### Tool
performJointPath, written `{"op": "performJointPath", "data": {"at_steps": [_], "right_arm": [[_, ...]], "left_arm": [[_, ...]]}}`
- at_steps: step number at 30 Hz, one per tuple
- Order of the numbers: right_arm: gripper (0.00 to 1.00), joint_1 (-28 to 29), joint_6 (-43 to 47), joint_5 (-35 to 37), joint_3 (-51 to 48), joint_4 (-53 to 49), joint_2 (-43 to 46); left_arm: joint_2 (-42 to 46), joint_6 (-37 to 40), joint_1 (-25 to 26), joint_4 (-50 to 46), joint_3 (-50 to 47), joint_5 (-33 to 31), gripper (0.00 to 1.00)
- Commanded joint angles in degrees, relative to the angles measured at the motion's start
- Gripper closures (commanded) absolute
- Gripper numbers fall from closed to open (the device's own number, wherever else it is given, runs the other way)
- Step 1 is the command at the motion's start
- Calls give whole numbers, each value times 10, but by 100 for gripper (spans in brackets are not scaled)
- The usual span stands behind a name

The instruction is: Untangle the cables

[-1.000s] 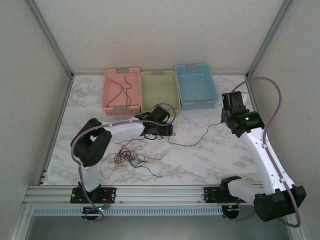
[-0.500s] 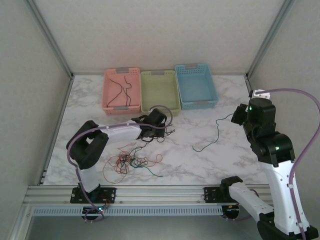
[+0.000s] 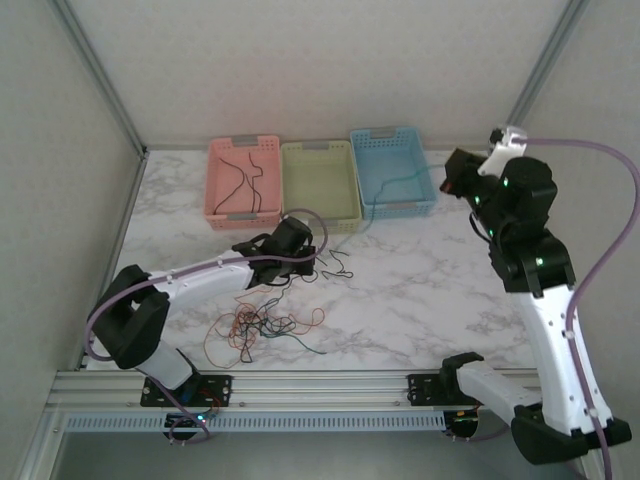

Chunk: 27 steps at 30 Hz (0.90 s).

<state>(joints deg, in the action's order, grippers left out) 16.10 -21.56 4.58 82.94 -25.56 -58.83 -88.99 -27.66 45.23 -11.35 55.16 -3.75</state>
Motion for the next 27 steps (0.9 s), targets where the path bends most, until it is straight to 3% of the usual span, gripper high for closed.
{"op": "performJointPath", "data": {"at_steps": [1,7,12,27], "right_arm": [[100,-2,-39,-20,47,121,-52],[100,-1,-81,13,111,173,-169],[100,0,-87,-2,193,168,-288],[100,97,93,69,363,125,-636]], "left_arm": [[24,21,-14,-7,-6,-2,100],[46,22,-27,-4,-19,11,100],[46,24,-32,-8,-20,19,100],[52,34,-66,-8,-36,48,100]]}}
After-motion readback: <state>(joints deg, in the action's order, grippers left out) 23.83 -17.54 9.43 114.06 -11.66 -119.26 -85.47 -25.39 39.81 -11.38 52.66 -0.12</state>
